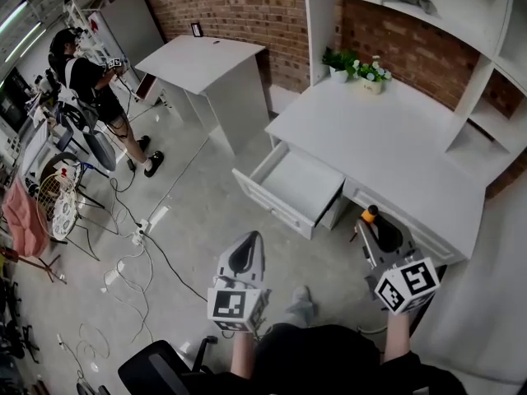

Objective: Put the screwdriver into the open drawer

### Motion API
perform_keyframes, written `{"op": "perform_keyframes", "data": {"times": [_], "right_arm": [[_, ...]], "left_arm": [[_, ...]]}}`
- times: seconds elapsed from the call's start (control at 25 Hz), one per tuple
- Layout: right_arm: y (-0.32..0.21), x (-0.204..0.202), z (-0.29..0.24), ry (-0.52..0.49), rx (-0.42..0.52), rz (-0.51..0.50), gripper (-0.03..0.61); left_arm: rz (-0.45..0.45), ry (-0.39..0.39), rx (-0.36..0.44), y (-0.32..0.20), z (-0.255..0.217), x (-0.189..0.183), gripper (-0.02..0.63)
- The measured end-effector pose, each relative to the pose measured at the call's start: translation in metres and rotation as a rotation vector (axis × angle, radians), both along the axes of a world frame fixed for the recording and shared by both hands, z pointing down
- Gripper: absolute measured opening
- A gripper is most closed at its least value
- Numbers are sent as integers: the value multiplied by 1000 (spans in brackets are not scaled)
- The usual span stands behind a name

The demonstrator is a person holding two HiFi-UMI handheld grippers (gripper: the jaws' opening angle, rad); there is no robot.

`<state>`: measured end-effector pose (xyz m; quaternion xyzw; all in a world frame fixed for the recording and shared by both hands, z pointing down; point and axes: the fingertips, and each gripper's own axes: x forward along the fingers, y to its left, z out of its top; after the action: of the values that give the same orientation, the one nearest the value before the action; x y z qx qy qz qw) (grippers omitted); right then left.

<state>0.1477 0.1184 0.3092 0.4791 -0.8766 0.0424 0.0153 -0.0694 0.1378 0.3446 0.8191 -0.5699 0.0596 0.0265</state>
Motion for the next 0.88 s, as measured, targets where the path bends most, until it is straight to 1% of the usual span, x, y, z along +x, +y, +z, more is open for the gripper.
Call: {"op": "perform_keyframes", "data": {"times": [0.24,0.44,0.68,0.88], "right_arm": [[-51,-13,-1,8,-5,17,110],[-86,-23,-1,-1,0,9,110],[-114,-32,4,-10,-11,1,110],[-131,-33,9,0,-35,-6,110]], "left_arm": [[31,17,10,-58,-2,-7,8],[31,18,12,-93,-3,-18,8],[32,28,-10,-116,7,-23,8],[34,34,-44,-128,16,-22,9]]}}
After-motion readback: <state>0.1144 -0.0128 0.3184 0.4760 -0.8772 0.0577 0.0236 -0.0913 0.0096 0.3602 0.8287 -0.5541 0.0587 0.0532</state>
